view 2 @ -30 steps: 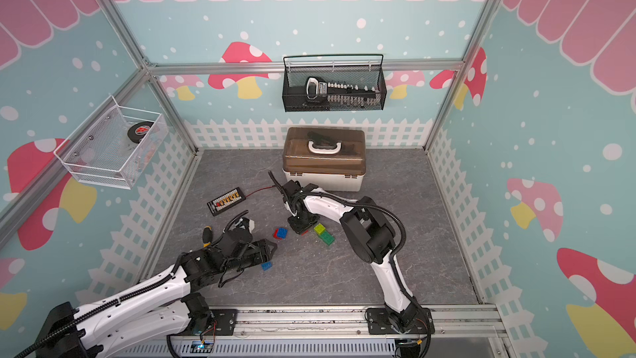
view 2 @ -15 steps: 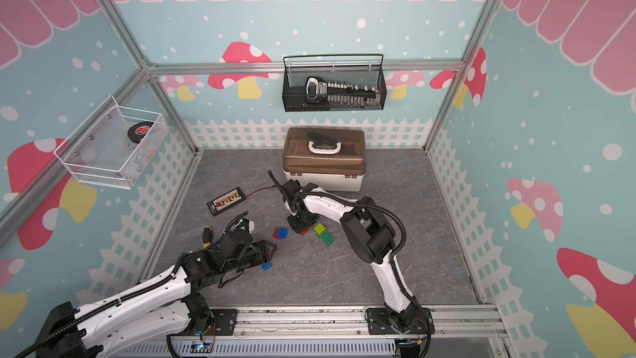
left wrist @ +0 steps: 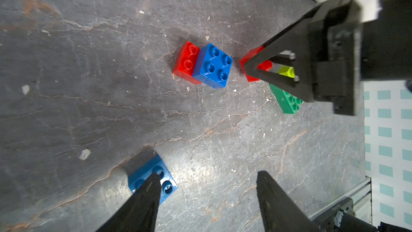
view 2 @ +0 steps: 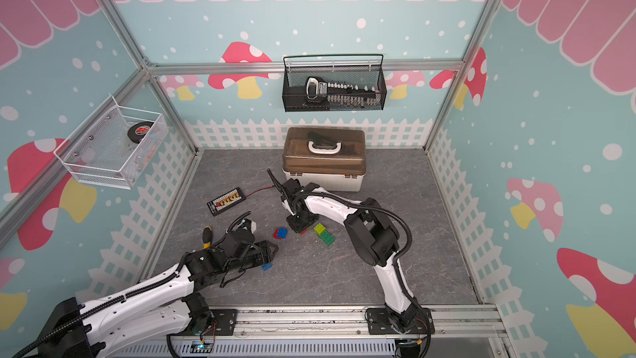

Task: Assemble the letter y with lego
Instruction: Pick up the lego brick from the center of the board, then assemble the lego brick with the lego brick.

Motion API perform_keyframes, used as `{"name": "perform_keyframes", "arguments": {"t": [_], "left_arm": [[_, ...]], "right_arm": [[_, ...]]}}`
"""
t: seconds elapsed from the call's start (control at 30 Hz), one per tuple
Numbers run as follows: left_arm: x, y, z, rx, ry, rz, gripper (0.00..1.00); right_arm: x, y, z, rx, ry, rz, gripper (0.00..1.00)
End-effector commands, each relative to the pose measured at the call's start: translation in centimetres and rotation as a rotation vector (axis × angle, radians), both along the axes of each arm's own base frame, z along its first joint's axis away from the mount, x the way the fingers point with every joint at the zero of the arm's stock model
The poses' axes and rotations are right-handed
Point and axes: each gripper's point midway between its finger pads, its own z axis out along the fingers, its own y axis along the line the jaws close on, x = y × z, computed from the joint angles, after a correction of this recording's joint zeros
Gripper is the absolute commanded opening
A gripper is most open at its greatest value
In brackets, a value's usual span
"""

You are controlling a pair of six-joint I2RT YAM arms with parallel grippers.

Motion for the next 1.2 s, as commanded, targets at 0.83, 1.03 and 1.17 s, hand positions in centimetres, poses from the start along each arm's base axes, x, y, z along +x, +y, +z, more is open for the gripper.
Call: {"name": "perform_keyframes", "arguments": {"t": [0.83,1.03,1.17], "left_arm": [[0.6,-7.7,0.2,-0.038,-0.009,-0.272,0.69],[0.4,-7.2,-0.2,-0.029,-0.01,-0.269,0.69],[0.4,-7.2,-0.3,-0.028,-0.009,-0.269,0.69]], "right_arm": [[-5.9,-13.0,0.4,-0.13,-0.076,0.101,0.24],[-5.3,-12.0,0.0,-0.092,-0.069,0.114,0.24],[-4.8,-11.8,0.4,-0.072,-0.065,0.098,0.24]]}}
